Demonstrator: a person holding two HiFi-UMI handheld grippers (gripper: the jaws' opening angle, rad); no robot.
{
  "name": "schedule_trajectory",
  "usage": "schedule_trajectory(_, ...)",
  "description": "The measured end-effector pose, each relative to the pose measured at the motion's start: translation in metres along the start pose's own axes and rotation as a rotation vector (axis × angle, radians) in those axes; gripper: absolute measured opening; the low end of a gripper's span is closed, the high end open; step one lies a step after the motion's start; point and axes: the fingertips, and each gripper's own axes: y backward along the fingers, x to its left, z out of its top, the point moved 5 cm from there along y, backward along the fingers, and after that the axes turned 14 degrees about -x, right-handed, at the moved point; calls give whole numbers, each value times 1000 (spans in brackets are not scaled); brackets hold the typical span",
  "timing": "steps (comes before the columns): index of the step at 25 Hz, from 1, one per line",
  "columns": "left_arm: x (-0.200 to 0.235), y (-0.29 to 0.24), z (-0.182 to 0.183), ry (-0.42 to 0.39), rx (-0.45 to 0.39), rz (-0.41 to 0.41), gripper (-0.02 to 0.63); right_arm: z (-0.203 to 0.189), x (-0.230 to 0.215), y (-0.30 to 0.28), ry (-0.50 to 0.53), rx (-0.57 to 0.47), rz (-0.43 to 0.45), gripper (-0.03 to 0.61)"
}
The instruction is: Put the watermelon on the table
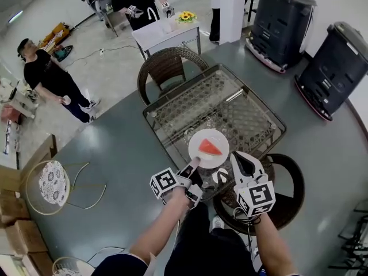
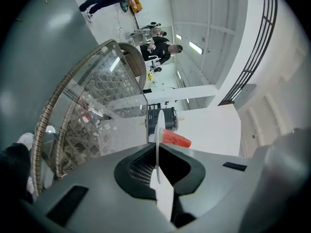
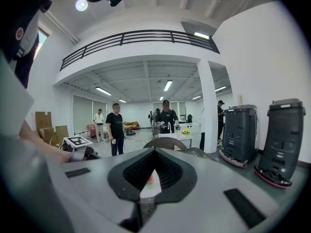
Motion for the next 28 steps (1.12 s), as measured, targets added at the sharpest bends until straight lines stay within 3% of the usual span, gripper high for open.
schedule_trajectory(16,64,-110,6,11,156,48,14,-28,-26,-29,16,105,-114,0)
schedule_trajectory(28,100,-143,14,9,167,102,14,-44,-41,-47,-3,150,-162,0)
